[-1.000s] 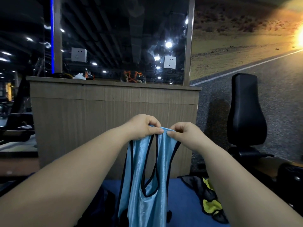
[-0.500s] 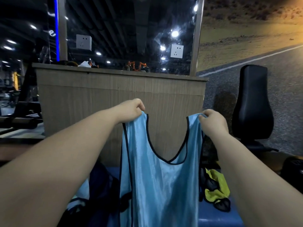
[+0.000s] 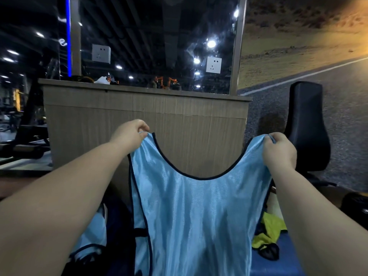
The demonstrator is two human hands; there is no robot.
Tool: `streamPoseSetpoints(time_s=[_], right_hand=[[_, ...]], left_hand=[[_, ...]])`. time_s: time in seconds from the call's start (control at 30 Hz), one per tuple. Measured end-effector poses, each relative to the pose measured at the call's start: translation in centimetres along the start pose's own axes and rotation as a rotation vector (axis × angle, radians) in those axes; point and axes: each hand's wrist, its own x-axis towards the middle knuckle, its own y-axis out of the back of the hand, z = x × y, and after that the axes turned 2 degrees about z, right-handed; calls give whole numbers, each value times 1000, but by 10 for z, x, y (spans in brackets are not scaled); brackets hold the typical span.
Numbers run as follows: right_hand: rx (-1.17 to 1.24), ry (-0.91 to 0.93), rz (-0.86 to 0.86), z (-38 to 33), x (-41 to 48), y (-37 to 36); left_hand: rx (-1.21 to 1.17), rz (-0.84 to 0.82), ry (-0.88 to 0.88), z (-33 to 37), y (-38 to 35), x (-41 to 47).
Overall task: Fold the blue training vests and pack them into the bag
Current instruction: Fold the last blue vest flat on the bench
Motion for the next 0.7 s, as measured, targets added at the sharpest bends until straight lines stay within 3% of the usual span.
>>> streamPoseSetpoints(time_s=[0.13, 0.3, 0.43, 0.57, 0.7], right_hand=[[20, 38, -70, -4, -1, 0], [272, 71, -214, -18, 1, 6], [282, 8, -301, -26, 6, 13], [143, 0, -276, -27, 5, 11], [212, 34, -316, -35, -11, 5]], left_hand=[[-108, -30, -36, 5, -3, -1], [-296, -159, -94, 24, -2, -3], [-383, -231, -19, 38, -5, -1], [-437, -218, 121, 51, -10, -1], [-593, -221, 254, 65, -19, -4]])
